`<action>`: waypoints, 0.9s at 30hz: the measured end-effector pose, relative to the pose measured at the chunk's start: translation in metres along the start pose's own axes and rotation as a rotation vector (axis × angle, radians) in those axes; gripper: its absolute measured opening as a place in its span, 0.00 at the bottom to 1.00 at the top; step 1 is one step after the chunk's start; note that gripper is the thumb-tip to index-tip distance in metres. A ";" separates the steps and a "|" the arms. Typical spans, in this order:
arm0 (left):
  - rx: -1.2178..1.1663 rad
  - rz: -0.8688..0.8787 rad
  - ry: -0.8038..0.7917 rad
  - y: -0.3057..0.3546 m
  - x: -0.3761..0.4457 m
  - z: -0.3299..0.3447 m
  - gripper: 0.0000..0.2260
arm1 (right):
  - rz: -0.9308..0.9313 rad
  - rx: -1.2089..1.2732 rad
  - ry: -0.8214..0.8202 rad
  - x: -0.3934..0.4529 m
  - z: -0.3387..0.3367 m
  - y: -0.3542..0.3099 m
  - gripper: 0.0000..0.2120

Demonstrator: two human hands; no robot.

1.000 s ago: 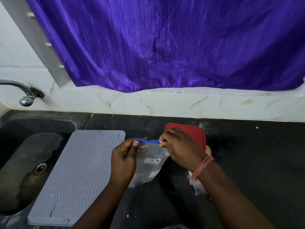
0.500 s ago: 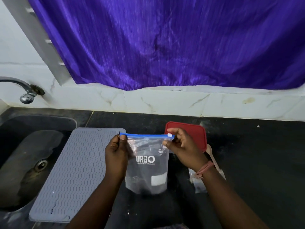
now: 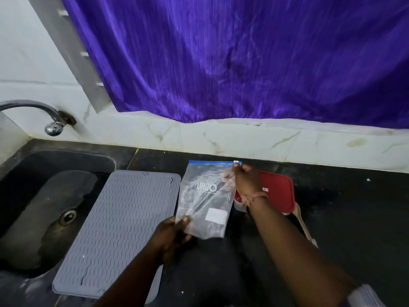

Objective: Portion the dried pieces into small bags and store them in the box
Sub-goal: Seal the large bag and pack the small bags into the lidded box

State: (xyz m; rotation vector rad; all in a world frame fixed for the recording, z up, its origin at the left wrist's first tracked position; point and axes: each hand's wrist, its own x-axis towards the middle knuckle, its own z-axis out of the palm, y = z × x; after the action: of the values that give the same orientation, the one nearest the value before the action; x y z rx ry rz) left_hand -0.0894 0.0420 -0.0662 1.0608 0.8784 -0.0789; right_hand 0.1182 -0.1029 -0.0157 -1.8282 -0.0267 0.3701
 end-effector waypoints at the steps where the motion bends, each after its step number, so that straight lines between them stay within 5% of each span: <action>1: -0.016 0.011 0.058 0.003 0.006 -0.002 0.13 | 0.003 -0.079 0.008 0.005 0.002 -0.006 0.20; 6: 0.129 0.090 0.254 0.004 0.028 -0.002 0.13 | -0.062 -0.387 0.028 0.020 0.032 -0.026 0.10; 10: 0.331 0.093 0.282 -0.001 0.041 0.007 0.12 | -0.292 -0.809 -0.006 0.003 0.057 -0.011 0.29; 14: 0.587 0.161 0.350 -0.006 0.046 0.016 0.14 | -0.307 -1.000 -0.320 -0.034 0.071 0.038 0.28; 18: 1.163 0.338 0.533 -0.018 0.049 0.024 0.32 | -0.237 -1.123 -0.416 -0.051 0.071 0.087 0.21; 22: 1.532 0.643 0.251 -0.028 0.060 0.029 0.22 | -0.222 -1.104 -0.428 -0.052 0.066 0.095 0.24; 27: 1.531 0.617 0.184 -0.015 0.062 0.029 0.12 | -0.221 -0.964 -0.516 -0.056 0.052 0.087 0.25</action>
State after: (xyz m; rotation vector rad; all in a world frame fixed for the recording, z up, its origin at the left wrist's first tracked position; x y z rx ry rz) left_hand -0.0375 0.0327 -0.1127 2.7626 0.5065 -0.1390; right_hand 0.0361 -0.0917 -0.0967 -2.5728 -0.8887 0.7436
